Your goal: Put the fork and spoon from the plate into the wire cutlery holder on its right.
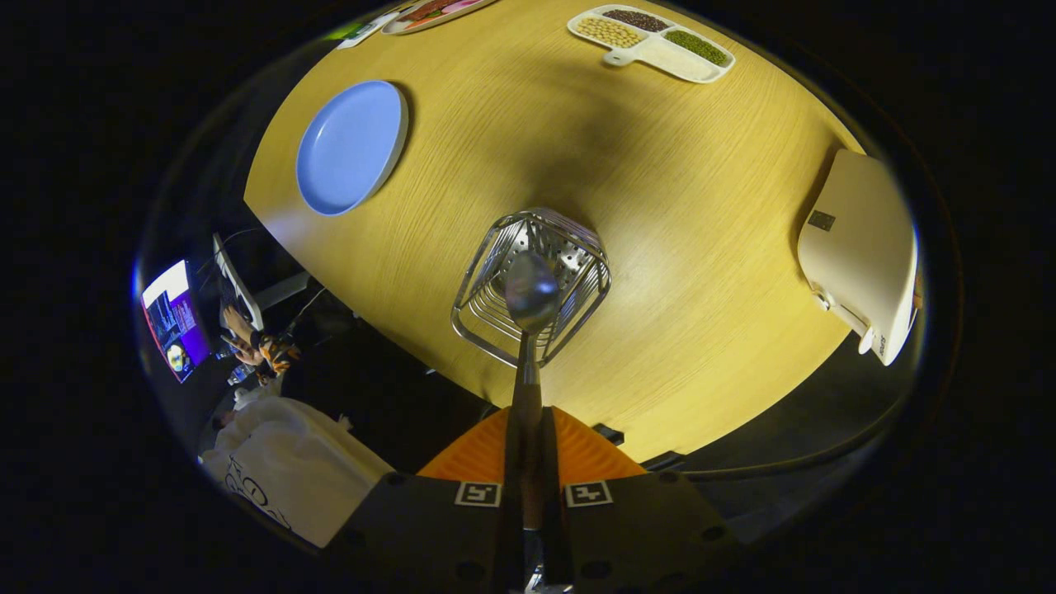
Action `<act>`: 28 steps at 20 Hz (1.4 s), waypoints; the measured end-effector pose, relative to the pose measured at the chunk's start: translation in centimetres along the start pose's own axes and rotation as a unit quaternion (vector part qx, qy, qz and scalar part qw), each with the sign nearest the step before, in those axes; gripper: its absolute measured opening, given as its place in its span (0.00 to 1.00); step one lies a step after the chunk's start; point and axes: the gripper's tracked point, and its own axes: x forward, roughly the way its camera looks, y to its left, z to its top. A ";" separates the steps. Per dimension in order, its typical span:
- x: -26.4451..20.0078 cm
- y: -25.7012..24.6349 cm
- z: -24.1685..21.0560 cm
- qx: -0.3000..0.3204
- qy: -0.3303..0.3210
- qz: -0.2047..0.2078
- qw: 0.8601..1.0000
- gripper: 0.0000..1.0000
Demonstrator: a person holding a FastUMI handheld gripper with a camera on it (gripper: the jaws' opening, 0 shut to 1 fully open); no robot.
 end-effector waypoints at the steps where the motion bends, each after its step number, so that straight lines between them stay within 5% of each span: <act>1: -0.2 0.0 0.3 0.000 -0.009 0.003 1.000 0.16; 3: -0.7 0.7 1.0 0.005 -0.035 0.021 0.999 0.41; 4: -1.1 1.1 1.3 0.010 -0.048 0.032 0.998 0.67; 6: -1.8 1.2 1.7 0.020 -0.079 0.040 0.996 1.00; 12: -5.4 2.4 1.2 0.043 -0.200 0.055 0.977 0.99; 17: -9.9 4.4 0.0 0.081 -0.331 0.060 0.938 0.99; 23: -16.5 7.4 -1.7 0.091 -0.494 0.011 0.865 0.99; 28: -19.8 9.5 -3.4 0.128 -0.602 -0.046 0.787 1.00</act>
